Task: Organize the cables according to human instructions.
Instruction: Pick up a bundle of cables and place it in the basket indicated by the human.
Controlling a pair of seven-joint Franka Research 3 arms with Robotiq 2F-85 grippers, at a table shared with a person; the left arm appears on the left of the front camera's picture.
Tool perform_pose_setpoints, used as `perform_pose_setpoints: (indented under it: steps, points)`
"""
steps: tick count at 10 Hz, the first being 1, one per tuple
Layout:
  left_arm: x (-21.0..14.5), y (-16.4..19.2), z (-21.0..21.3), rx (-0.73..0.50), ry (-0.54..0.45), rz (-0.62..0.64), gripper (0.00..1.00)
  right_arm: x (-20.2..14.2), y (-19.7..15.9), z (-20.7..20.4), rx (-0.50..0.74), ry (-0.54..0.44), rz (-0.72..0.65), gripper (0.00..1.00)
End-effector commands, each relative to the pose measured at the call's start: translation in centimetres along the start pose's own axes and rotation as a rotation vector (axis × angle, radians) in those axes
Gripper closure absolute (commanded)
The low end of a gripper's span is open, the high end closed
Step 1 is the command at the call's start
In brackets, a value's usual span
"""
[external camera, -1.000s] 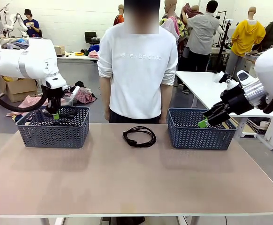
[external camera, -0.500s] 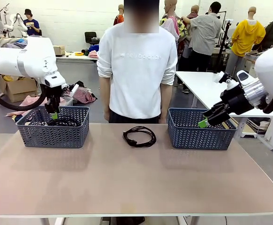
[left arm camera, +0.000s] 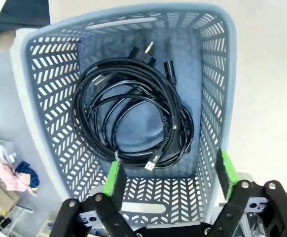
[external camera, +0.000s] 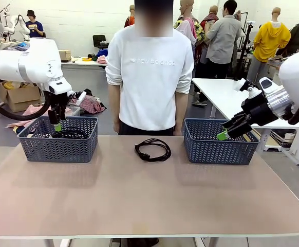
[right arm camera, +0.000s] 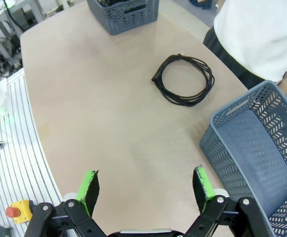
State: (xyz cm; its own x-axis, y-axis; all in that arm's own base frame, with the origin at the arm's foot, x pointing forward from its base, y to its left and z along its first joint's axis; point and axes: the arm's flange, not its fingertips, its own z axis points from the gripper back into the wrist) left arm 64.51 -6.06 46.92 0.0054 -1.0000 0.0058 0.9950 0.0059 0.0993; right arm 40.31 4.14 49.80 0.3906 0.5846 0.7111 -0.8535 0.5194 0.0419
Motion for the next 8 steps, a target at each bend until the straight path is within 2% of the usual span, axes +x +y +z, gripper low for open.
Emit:
perform_pose_setpoints:
  steps: [1,2,8]
  points:
    - [-0.01,-0.6,0.75,0.0,-0.035,0.041,0.0,0.04,-0.34,-0.13,0.015,-0.036,0.019,0.0]
    - [0.0,0.0,0.0,0.0,0.0,0.0,0.0,0.04,-0.34,-0.13,0.015,-0.036,0.019,0.0]
    - [0.0,0.0,0.0,0.0,0.0,0.0,0.0,0.04,-0.34,-0.13,0.015,-0.036,0.019,0.0]
